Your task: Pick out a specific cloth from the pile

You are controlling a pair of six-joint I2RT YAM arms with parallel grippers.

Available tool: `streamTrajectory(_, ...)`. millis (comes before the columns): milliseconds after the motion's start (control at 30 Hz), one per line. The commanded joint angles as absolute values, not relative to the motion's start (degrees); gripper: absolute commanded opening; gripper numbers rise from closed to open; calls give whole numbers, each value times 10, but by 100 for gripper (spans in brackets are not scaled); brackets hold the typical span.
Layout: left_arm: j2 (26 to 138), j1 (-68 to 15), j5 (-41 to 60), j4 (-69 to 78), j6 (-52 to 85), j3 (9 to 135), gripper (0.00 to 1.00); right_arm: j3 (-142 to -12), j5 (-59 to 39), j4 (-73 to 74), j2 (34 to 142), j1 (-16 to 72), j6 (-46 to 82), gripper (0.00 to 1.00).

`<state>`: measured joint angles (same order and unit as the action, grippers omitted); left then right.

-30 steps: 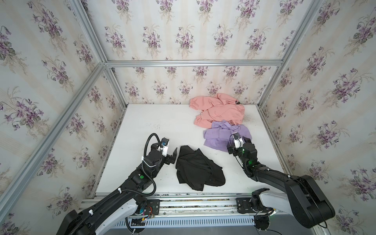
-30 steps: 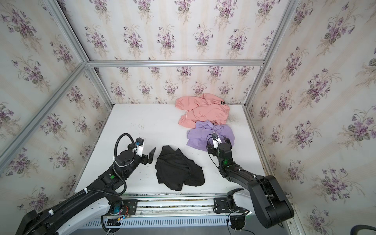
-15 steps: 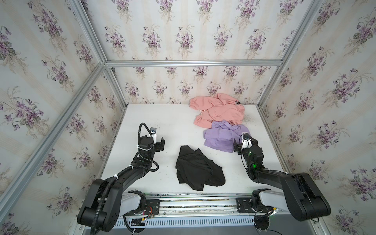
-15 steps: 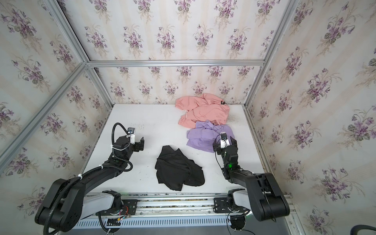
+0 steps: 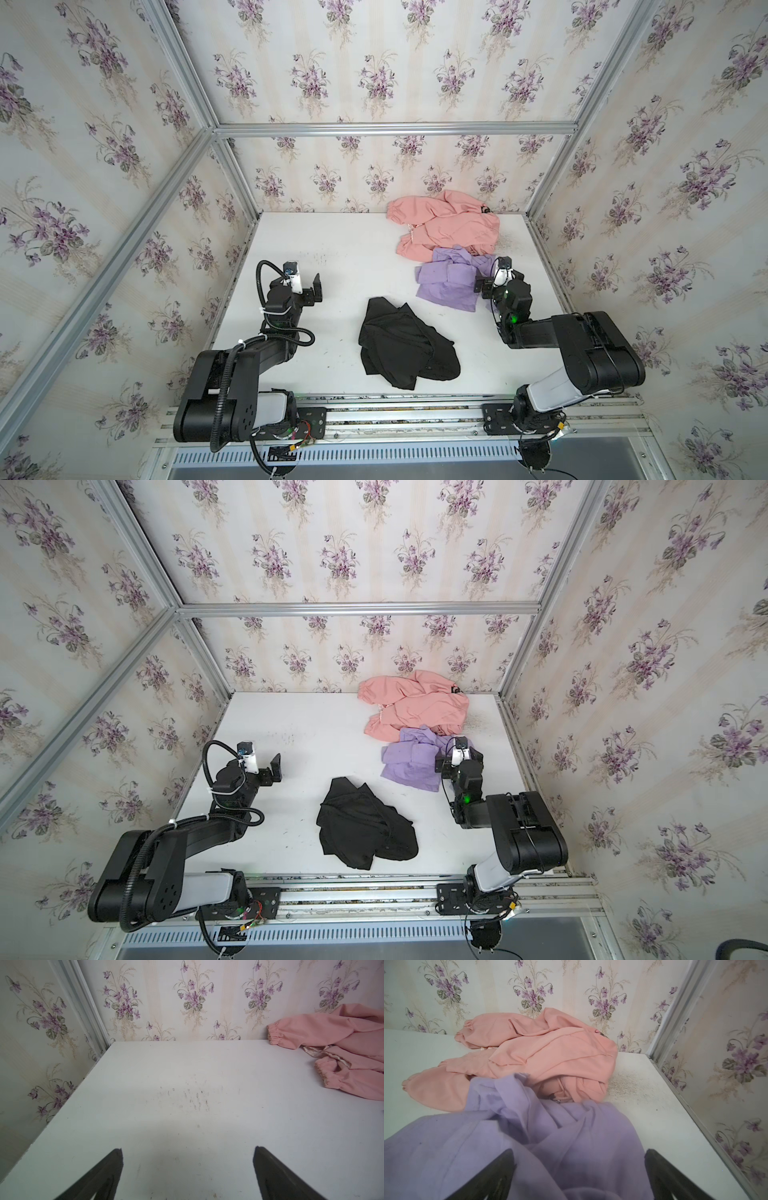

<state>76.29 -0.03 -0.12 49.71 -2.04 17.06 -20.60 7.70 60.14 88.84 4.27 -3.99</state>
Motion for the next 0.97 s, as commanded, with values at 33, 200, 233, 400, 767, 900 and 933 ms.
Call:
streamTrajectory(33,763,0,8,515,-14,175,100,-190,35,583,886,42,-56,100)
streamTrajectory(200,763,0,8,515,-14,175,100,-213,19,538,886,39,-59,100)
streamTrajectory(233,762,0,8,515,-14,175,100,-214,10,538,888,39,-62,100)
streamTrajectory(400,761,0,9,515,-14,174,100,-228,-13,519,893,30,-60,100)
streamTrajectory(767,759,0,9,517,-13,171,100,-228,-22,519,891,26,-57,100)
streamTrajectory(900,758,0,9,519,-15,171,100,-225,-26,519,889,22,-53,100)
streamTrajectory(933,758,0,9,518,-14,171,100,-223,-26,520,888,22,-52,100)
